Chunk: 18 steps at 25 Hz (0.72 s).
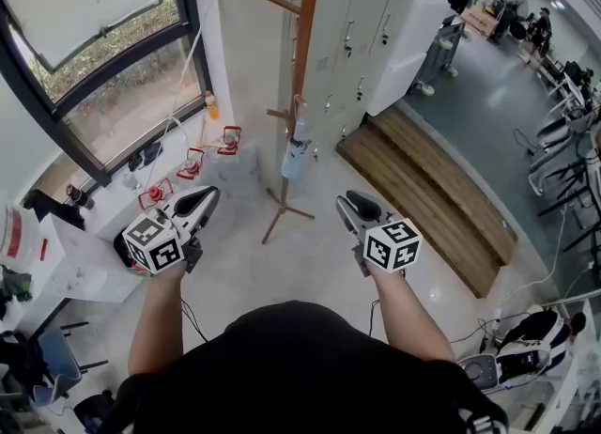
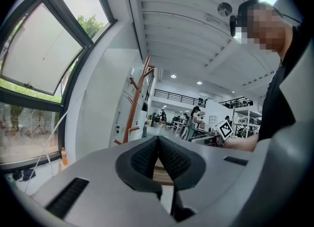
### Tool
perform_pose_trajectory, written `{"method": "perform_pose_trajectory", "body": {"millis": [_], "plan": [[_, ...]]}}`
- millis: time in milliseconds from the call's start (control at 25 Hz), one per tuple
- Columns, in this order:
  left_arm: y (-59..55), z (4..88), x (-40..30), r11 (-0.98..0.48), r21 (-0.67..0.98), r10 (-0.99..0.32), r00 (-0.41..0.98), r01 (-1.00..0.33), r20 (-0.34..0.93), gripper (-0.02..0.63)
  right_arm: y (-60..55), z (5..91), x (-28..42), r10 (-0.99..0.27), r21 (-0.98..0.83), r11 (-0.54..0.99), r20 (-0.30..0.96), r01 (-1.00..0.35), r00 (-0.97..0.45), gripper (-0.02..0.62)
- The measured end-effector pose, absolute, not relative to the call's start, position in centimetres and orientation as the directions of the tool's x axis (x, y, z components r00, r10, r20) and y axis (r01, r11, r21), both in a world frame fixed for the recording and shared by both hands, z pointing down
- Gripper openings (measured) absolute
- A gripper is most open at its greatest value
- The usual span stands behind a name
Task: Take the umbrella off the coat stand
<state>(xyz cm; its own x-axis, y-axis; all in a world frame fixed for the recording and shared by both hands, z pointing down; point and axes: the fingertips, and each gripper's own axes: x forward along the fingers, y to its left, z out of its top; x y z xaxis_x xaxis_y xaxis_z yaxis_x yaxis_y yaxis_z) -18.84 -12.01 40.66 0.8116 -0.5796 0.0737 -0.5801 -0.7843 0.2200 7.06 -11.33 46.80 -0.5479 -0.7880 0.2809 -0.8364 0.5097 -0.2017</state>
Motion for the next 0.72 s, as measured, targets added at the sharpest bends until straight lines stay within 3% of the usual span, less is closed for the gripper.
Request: {"method": "perform_pose_trajectory", "body": {"millis": [720], "plan": [[-17.3,43.1,-20.2,-0.768,0.234,-0.585,0.801,-0.597,0.126,0.021,-18.6,48.4,6.5,-0.795,-0.246,0.499,0.252,-0.831,-0.551,0.120]]}}
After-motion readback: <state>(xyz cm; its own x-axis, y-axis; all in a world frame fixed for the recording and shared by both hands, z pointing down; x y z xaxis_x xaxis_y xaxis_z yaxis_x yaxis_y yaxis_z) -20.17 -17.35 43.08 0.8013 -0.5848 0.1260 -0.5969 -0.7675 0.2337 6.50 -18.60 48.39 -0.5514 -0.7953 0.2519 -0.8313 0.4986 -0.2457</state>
